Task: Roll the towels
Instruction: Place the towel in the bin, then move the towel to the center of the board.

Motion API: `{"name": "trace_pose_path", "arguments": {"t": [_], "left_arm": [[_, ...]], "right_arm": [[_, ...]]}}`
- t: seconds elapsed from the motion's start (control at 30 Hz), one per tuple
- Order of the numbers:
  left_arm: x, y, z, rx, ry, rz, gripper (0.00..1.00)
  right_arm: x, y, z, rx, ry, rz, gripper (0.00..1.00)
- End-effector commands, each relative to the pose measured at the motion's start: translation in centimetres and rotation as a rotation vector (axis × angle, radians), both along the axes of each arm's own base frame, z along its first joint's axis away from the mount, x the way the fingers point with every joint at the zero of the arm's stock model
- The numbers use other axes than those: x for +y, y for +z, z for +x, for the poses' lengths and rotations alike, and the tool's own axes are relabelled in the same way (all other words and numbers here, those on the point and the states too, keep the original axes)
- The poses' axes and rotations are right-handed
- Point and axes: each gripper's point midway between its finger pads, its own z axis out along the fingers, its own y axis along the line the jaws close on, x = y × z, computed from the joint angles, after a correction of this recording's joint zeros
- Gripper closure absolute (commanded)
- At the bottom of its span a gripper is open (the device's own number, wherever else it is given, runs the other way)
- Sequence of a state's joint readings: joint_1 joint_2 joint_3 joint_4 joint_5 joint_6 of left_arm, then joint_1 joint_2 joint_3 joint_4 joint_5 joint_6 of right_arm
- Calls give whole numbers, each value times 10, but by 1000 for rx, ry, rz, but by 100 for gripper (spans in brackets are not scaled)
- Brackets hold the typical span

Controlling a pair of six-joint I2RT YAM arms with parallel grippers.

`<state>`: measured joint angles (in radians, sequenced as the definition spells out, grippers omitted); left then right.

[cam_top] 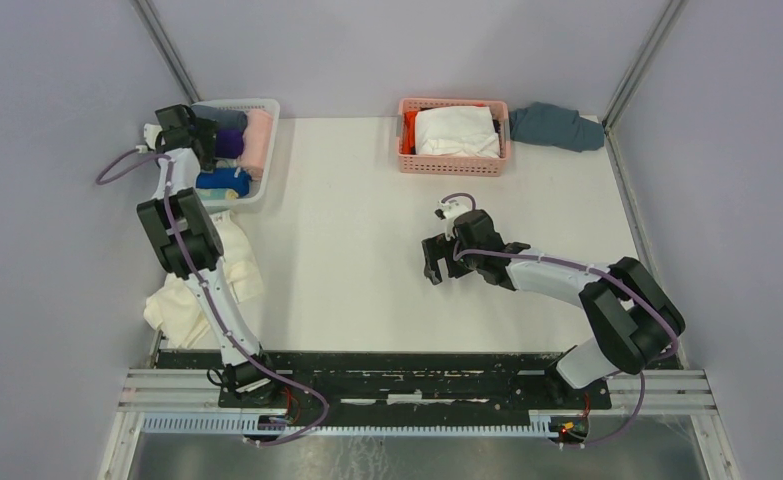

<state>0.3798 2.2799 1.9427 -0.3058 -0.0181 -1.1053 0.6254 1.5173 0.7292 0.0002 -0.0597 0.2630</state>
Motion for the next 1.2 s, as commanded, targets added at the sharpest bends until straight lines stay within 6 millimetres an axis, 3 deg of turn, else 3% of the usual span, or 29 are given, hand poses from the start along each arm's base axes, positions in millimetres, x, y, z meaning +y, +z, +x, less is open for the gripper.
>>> {"name": "trace_pose_path", "arguments": {"t": [0.0, 0.13, 0.27, 0.6, 0.77, 0.9, 1.17], "left_arm": [[24, 71, -26, -59, 55, 106, 7], [20, 85, -48, -37, 51, 152, 6], [8, 94, -83, 40, 1, 227, 6], [-21, 73, -231, 267, -38, 415, 4], [-32, 31, -274, 350, -35, 405, 3], [-36, -22, -299, 463, -35, 336, 3], [-59, -94, -316, 581, -94, 154, 6]], "right_arm": [[8, 26, 12, -74, 6, 48, 0], [7, 28, 13, -83, 1, 50, 0], [7, 29, 13, -89, -1, 51, 0], [7, 37, 14, -121, -11, 79, 0], [4, 44, 15, -152, -25, 91, 0], [-1, 50, 17, -188, -47, 91, 0], [-3, 58, 17, -221, -62, 116, 0]]}}
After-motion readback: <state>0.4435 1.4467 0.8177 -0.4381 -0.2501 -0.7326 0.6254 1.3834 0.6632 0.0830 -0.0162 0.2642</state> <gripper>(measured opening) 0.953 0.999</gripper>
